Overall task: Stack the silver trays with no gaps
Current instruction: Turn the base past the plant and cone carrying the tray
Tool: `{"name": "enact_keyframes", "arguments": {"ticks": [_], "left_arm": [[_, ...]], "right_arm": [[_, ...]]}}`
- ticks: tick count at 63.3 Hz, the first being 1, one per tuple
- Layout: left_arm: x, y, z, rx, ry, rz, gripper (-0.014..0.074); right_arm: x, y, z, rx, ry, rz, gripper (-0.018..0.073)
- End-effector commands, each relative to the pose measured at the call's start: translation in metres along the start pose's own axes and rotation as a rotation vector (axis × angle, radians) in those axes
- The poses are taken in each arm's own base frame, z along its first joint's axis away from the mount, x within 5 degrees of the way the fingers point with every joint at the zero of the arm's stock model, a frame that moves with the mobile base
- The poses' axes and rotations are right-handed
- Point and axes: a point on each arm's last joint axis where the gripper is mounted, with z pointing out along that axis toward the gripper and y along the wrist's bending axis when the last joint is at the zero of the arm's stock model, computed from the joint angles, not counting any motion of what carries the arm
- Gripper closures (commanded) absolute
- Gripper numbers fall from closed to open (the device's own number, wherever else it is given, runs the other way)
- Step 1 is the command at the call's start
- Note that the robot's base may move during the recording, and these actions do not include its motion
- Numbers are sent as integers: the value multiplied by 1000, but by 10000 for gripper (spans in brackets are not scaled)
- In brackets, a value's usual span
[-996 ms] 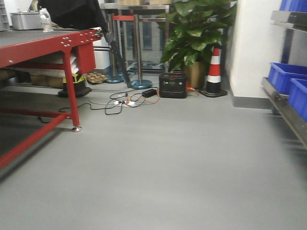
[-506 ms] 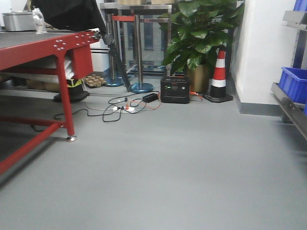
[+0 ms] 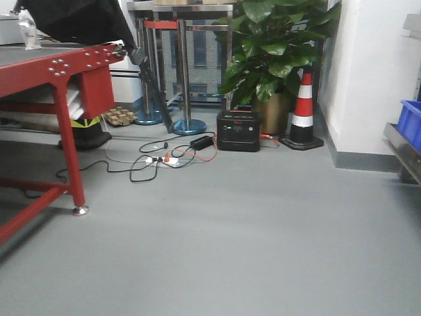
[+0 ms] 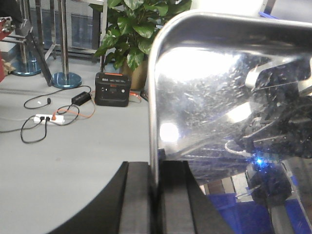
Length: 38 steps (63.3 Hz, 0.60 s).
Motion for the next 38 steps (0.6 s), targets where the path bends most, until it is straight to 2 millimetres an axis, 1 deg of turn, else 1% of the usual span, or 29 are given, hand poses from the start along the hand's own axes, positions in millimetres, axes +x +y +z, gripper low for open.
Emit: {"name": "enact_keyframes", "arguments": {"ticks": [1,38], "left_arm": [[-9,-2,-6,12,-71,-4,612],[-9,-2,-6,12,-71,-4,612]], "right_arm": [[-8,-3,-6,2,-52,-37,640],[-8,-2,-6,-1,-55,-37,640]]}}
